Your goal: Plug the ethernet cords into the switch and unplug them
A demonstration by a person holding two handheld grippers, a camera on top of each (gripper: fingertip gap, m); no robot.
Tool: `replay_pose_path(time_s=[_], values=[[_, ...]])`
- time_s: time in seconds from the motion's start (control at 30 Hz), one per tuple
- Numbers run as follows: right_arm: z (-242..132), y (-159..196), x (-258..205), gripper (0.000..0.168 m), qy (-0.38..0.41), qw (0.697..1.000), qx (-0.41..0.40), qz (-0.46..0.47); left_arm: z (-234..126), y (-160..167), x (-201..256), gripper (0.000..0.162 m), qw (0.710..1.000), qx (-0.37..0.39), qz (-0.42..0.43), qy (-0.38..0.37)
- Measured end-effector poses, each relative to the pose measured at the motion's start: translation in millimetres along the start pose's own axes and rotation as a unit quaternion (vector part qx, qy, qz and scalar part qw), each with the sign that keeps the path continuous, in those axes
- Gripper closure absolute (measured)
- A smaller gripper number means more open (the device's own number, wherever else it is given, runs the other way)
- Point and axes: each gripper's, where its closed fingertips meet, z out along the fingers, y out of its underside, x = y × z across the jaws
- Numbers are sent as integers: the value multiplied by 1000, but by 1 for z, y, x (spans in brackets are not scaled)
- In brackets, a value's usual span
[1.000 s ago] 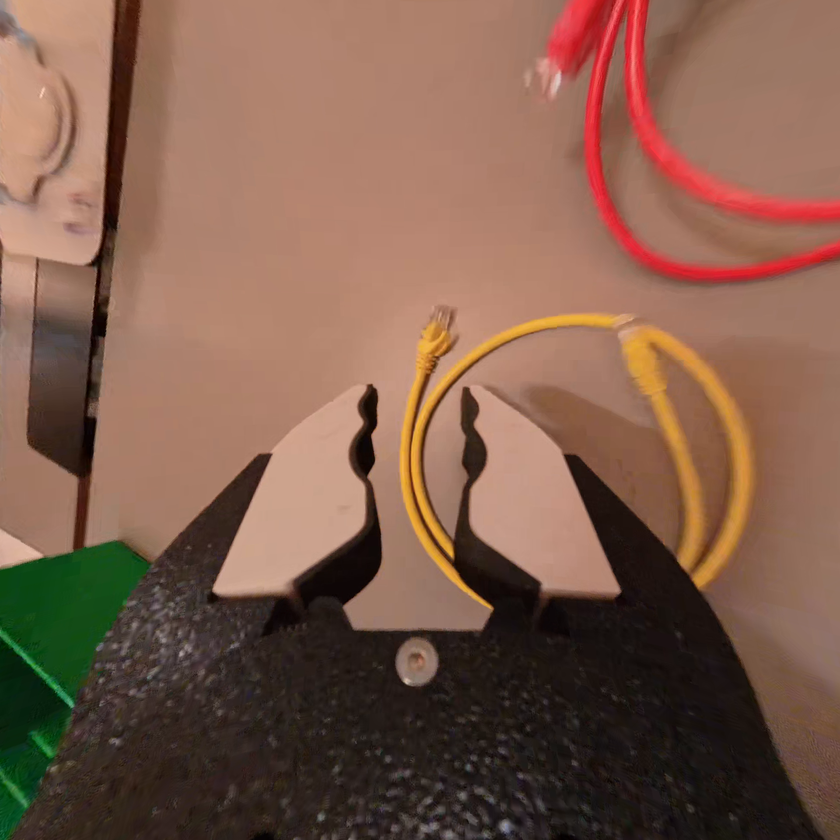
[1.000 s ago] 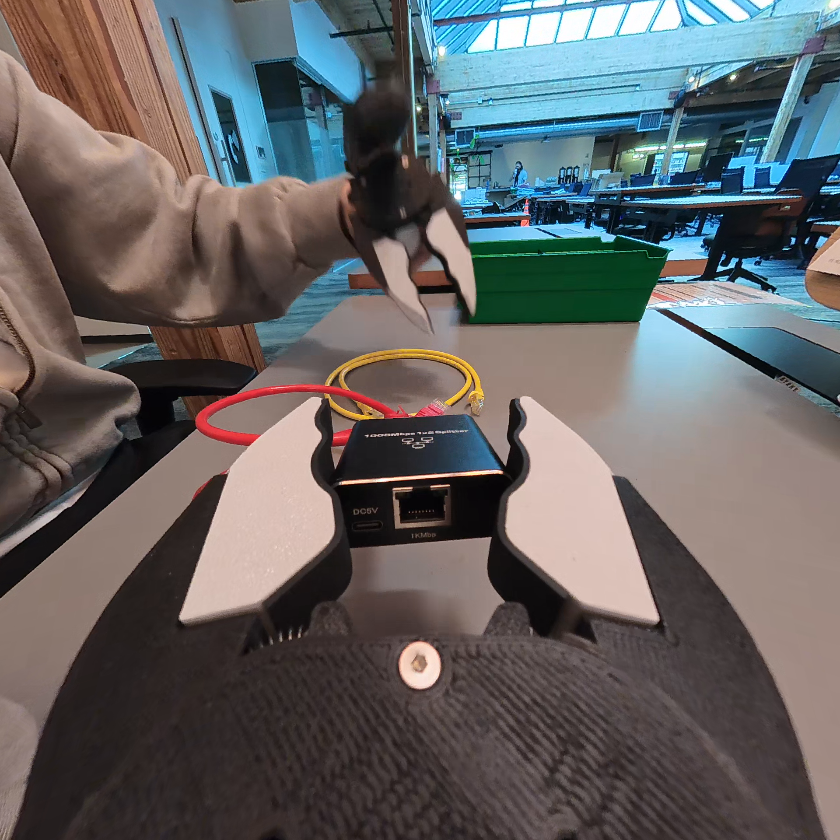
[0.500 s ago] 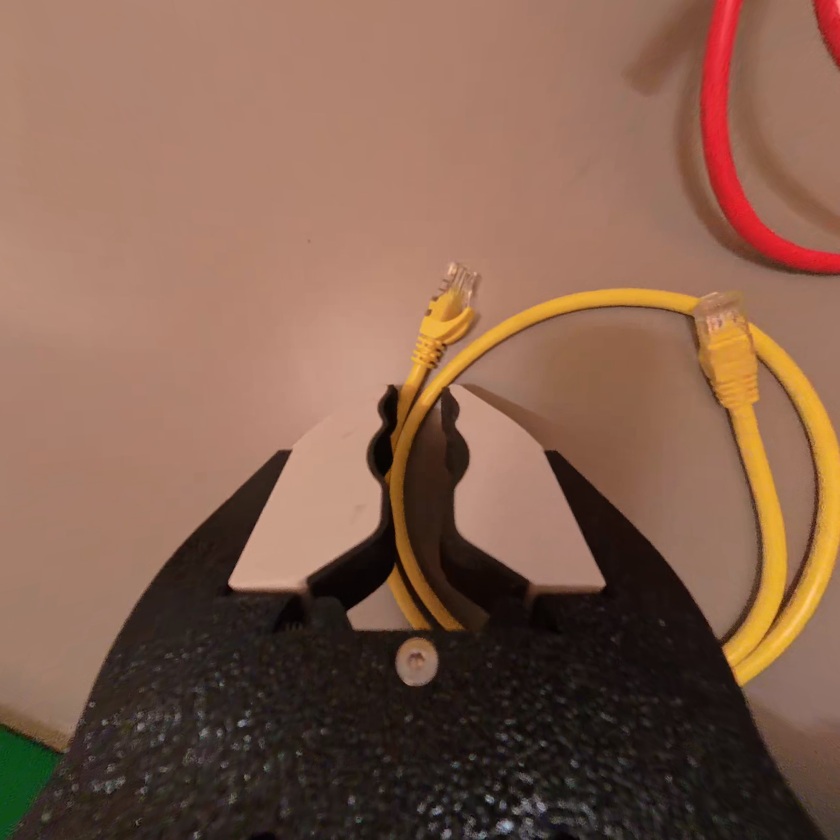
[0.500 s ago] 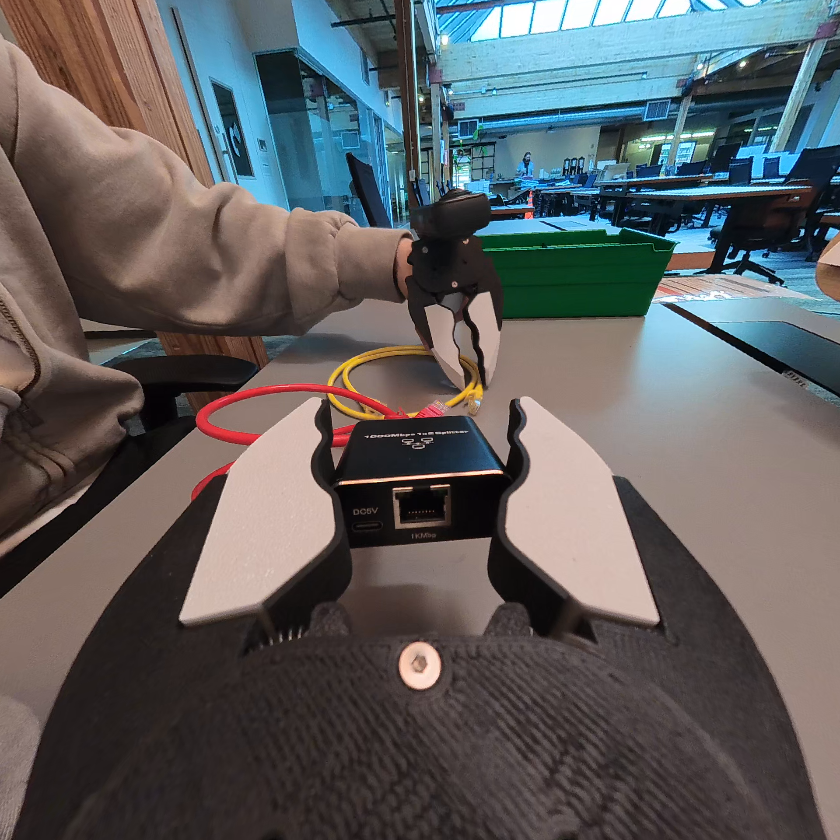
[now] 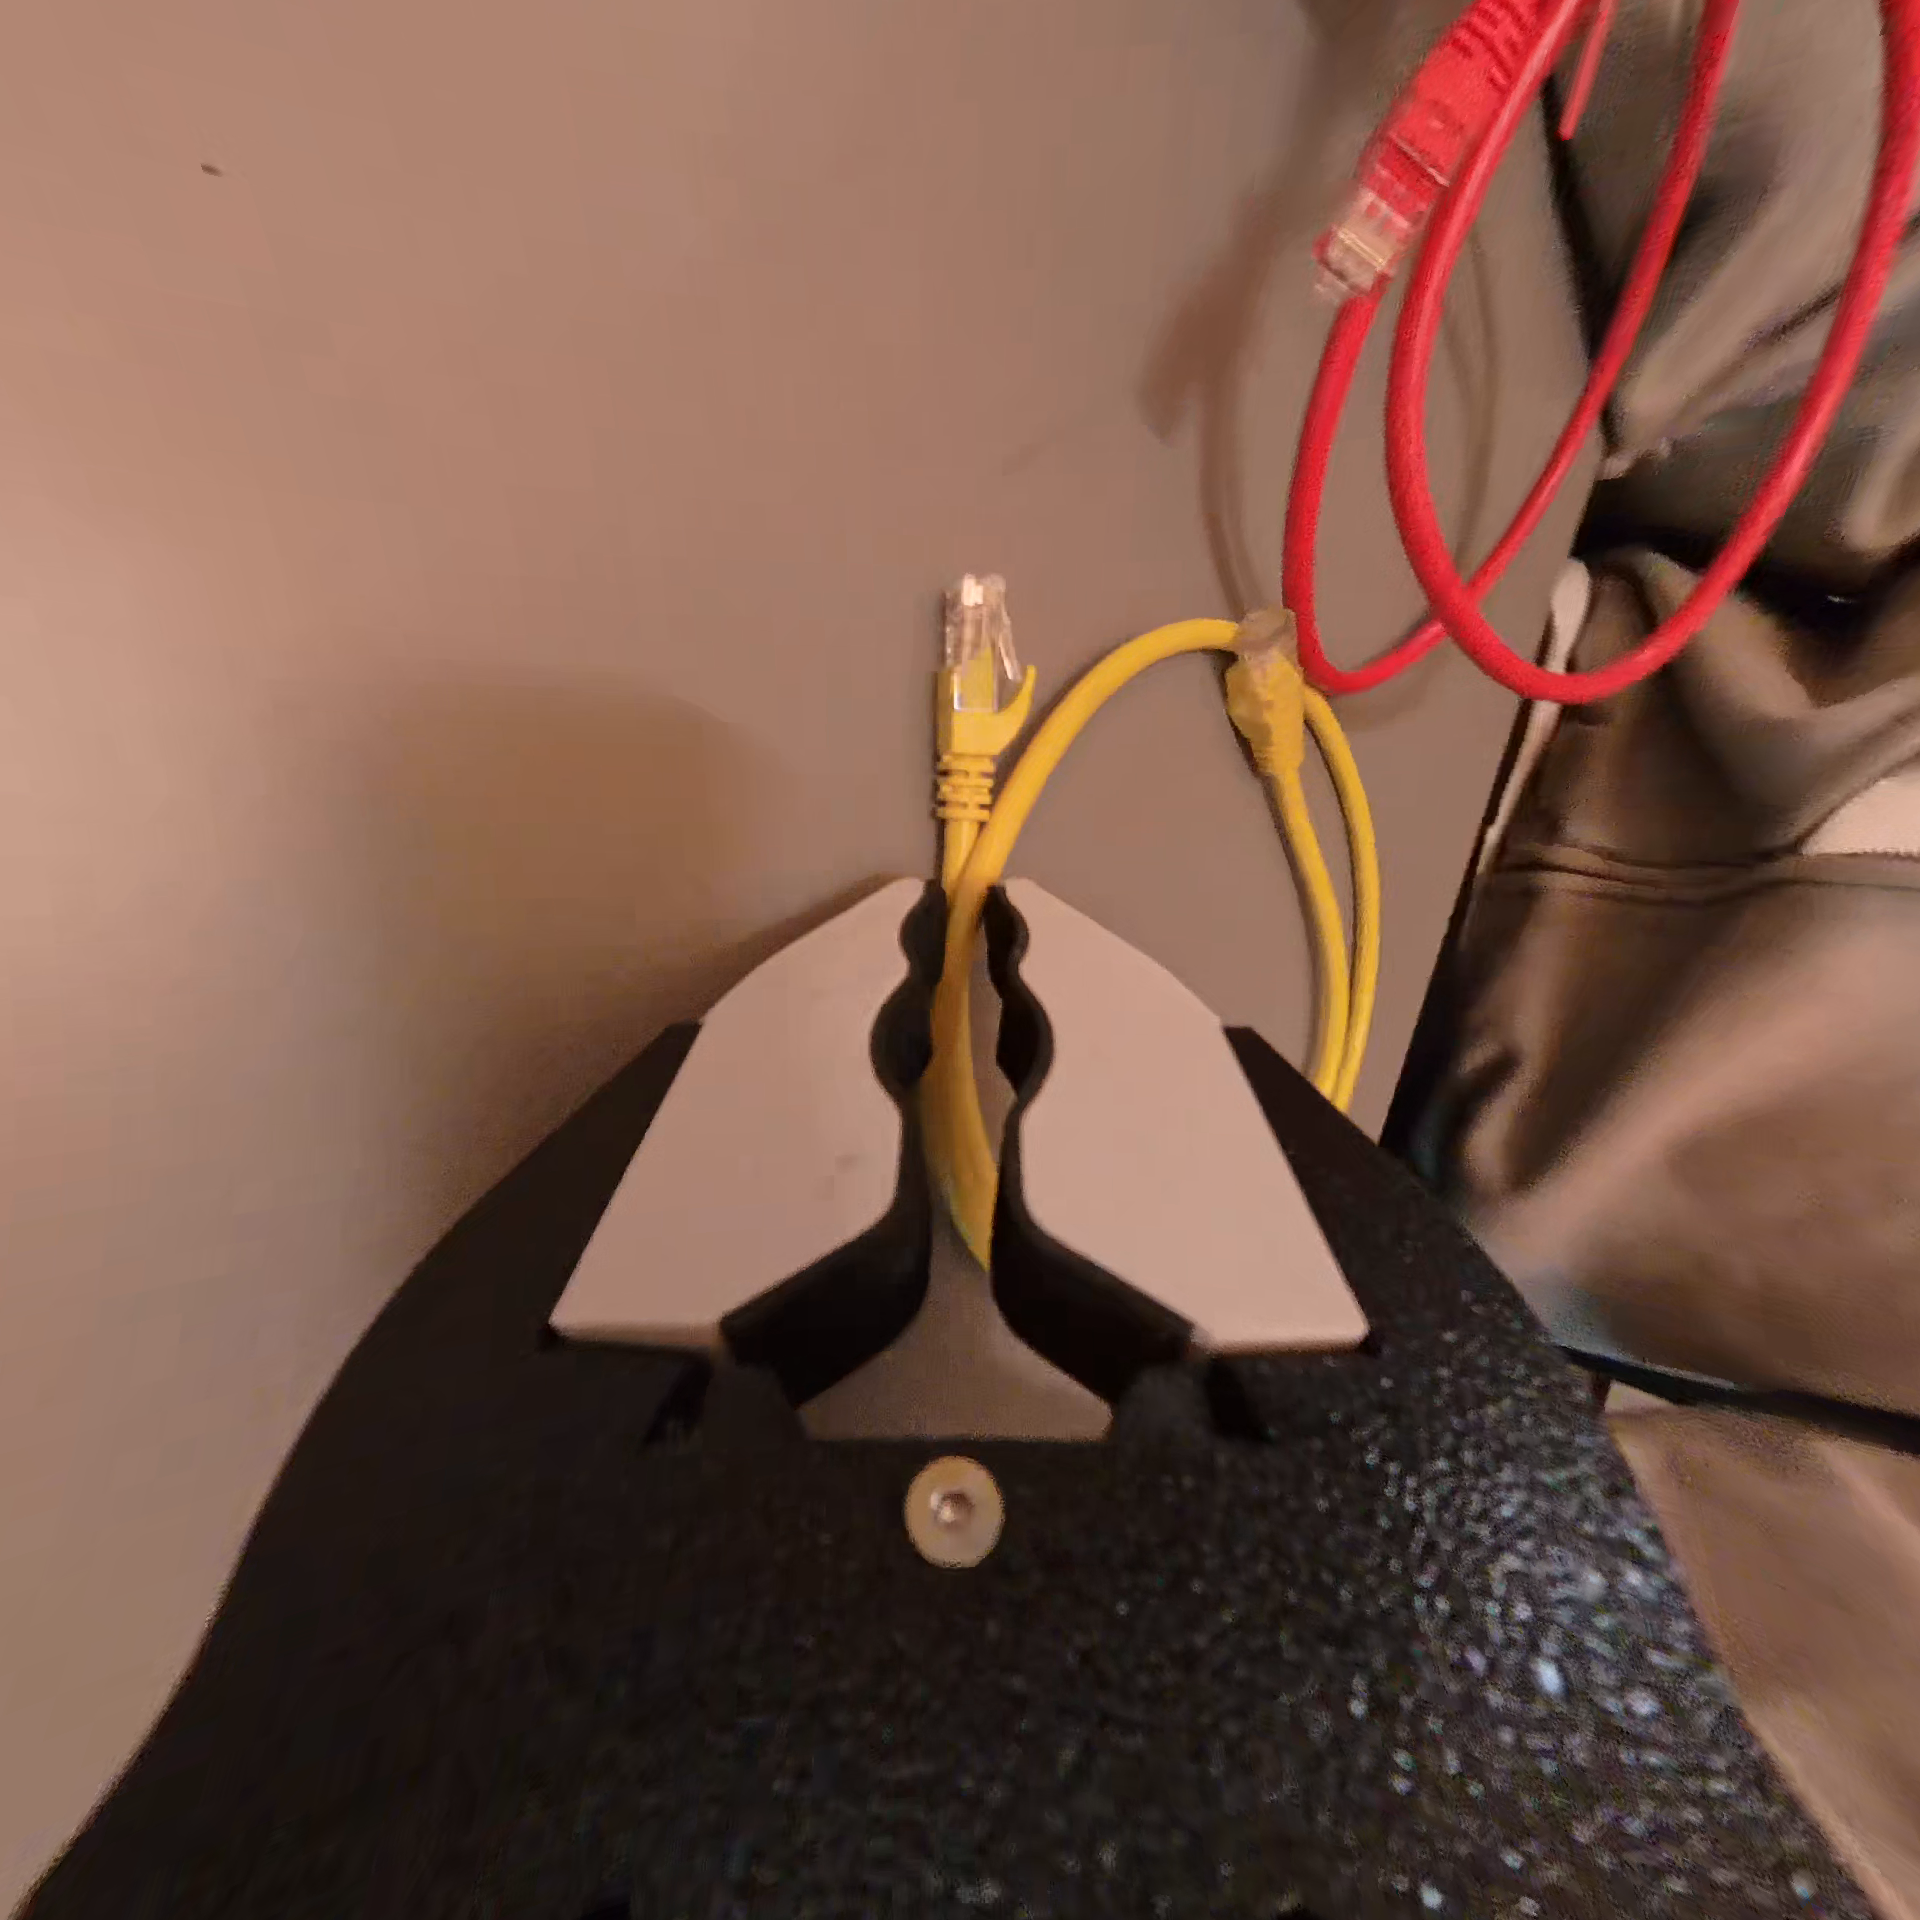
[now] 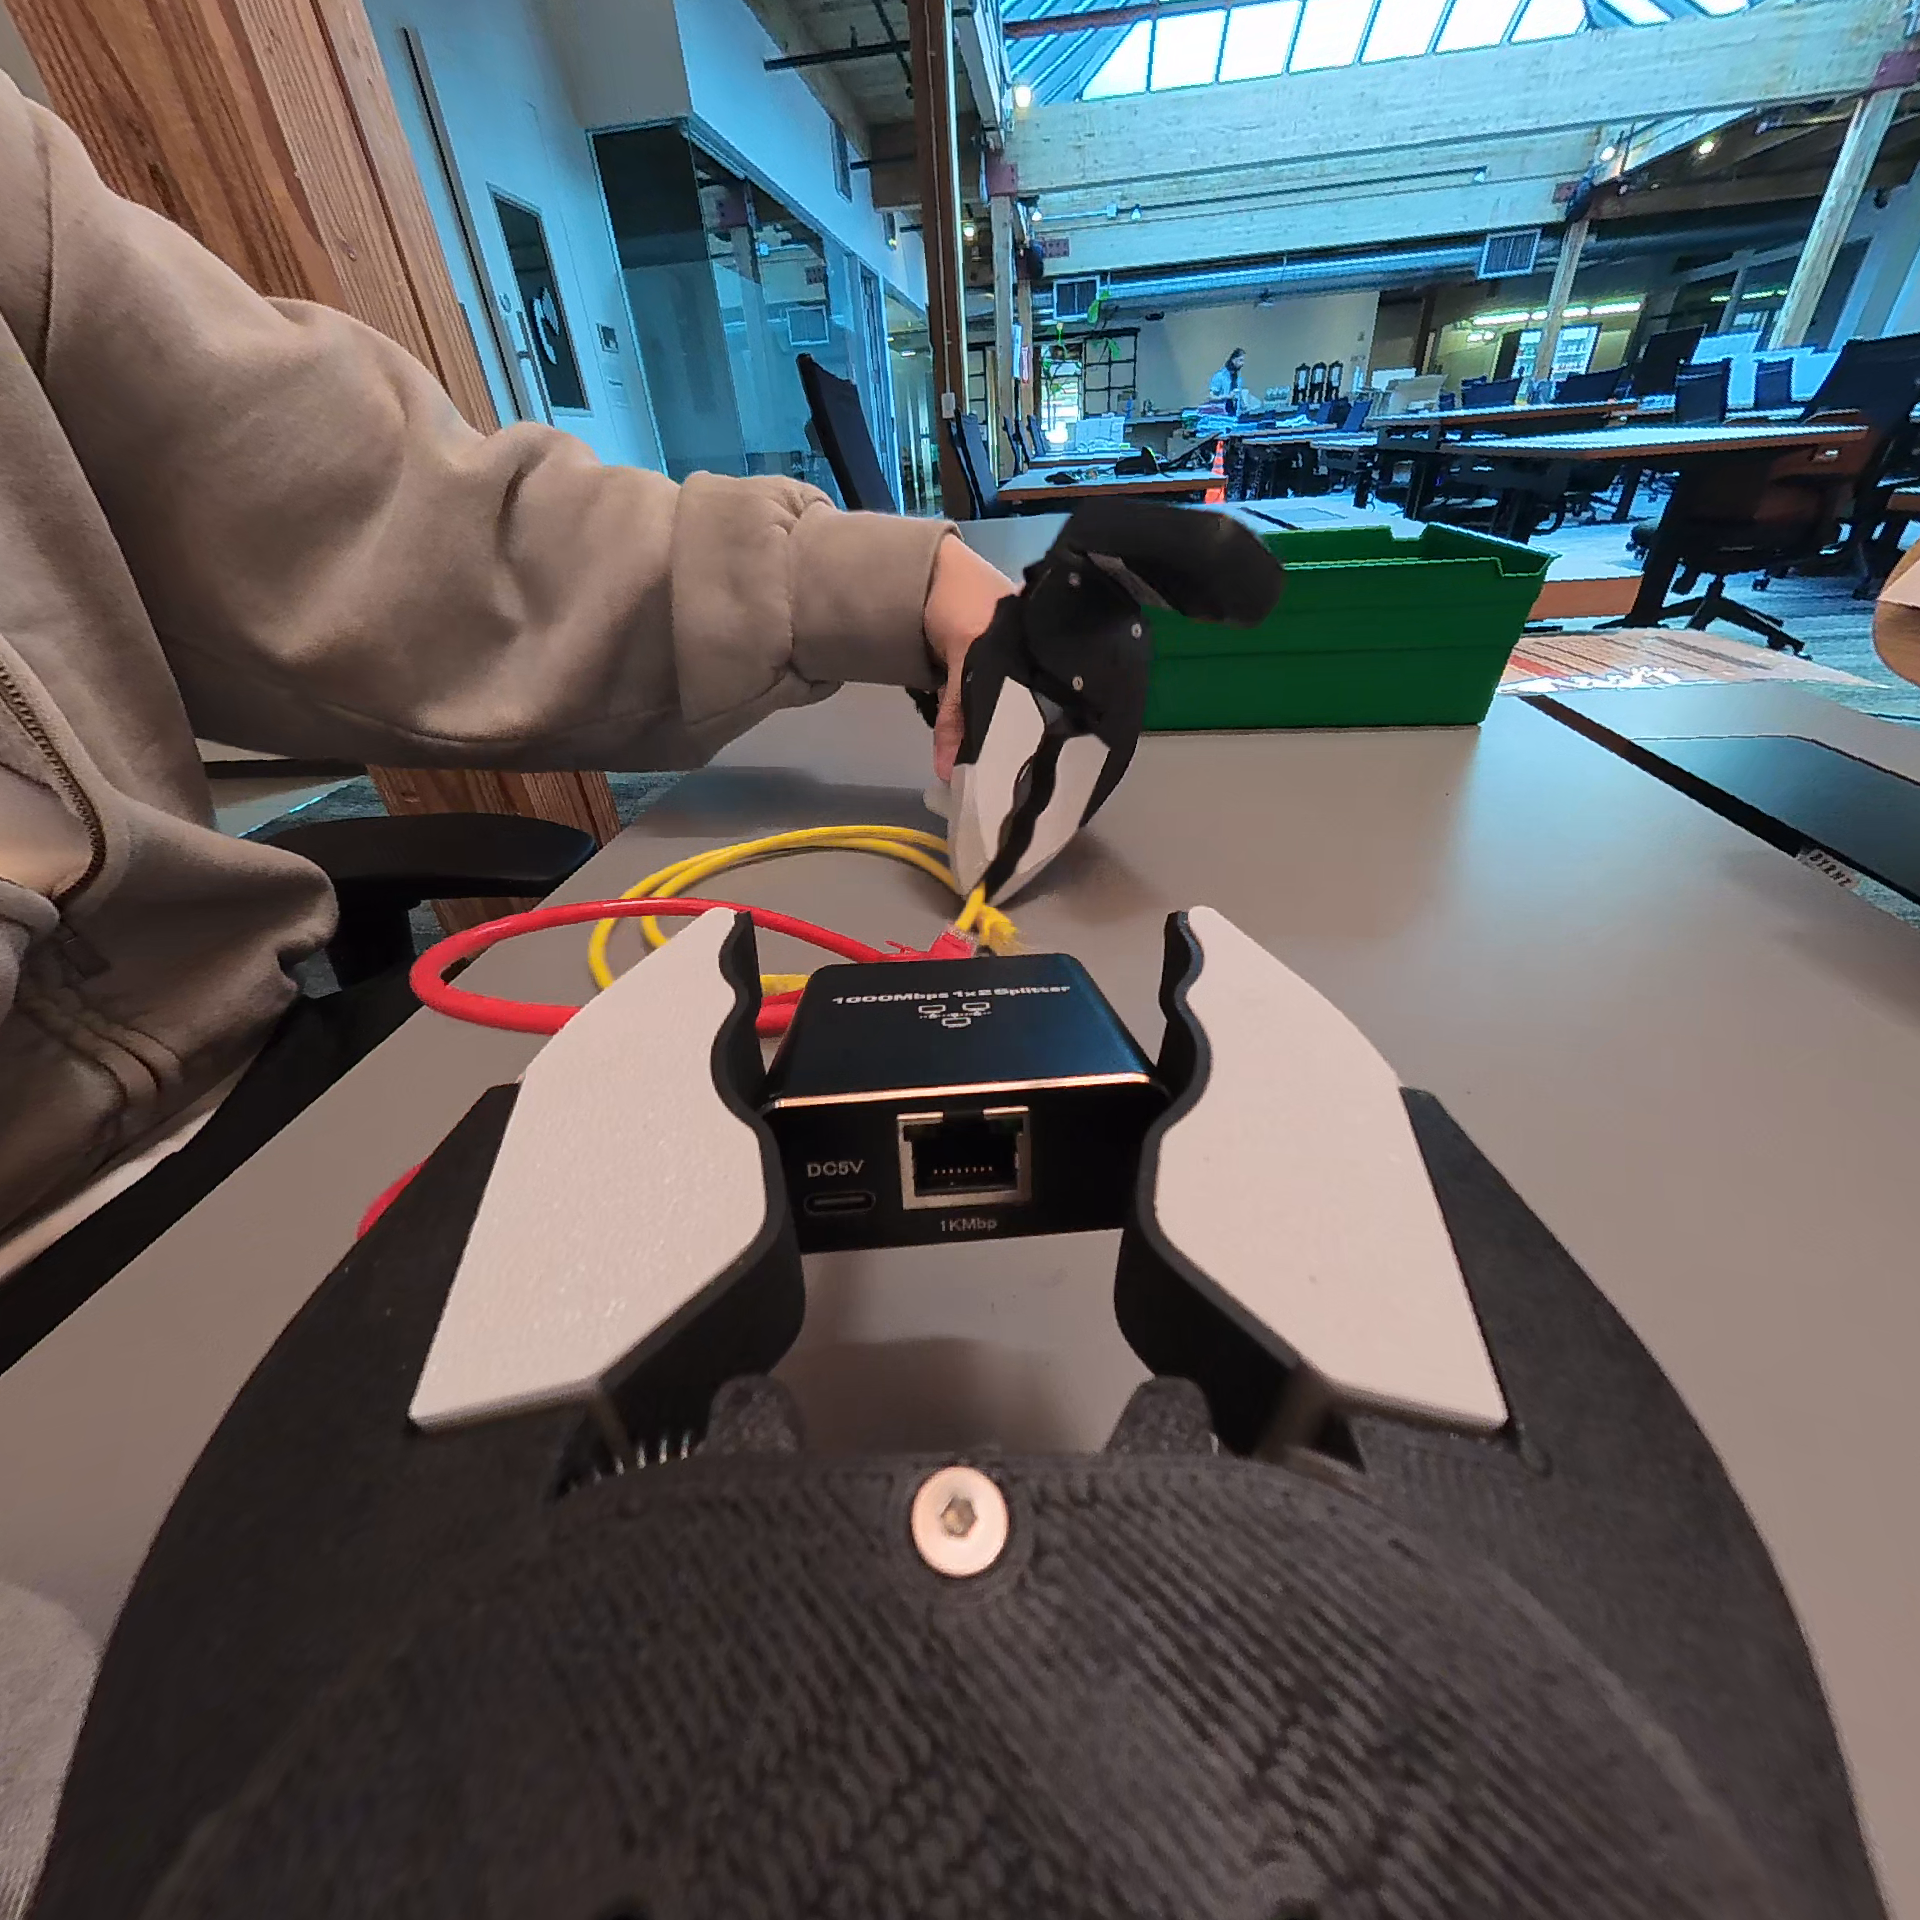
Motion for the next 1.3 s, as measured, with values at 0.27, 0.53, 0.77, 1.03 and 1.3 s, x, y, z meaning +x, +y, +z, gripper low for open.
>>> replay_pose_path(time_s=[0.27, 0.53, 0.77, 1.03, 1.3], values=[[0, 0, 0, 93, 0, 1000, 0, 0, -23, -35, -7, 145, 965, 122, 147, -182], [0, 0, 0, 93, -1, 1000, -1, 1, -17, -32, 15, 146, 864, 120, 343, -349], [0, 0, 0, 93, 0, 1000, 0, -2, 0, -33, 3, 146, 863, 114, 335, -359], [1, 0, 0, 93, -2, 1000, -1, 2, 11, -36, 2, 158, 869, 79, 339, -351], [1, 1, -1, 93, -1, 1000, -4, -2, 10, -32, -4, 151, 881, 90, 322, -335]])
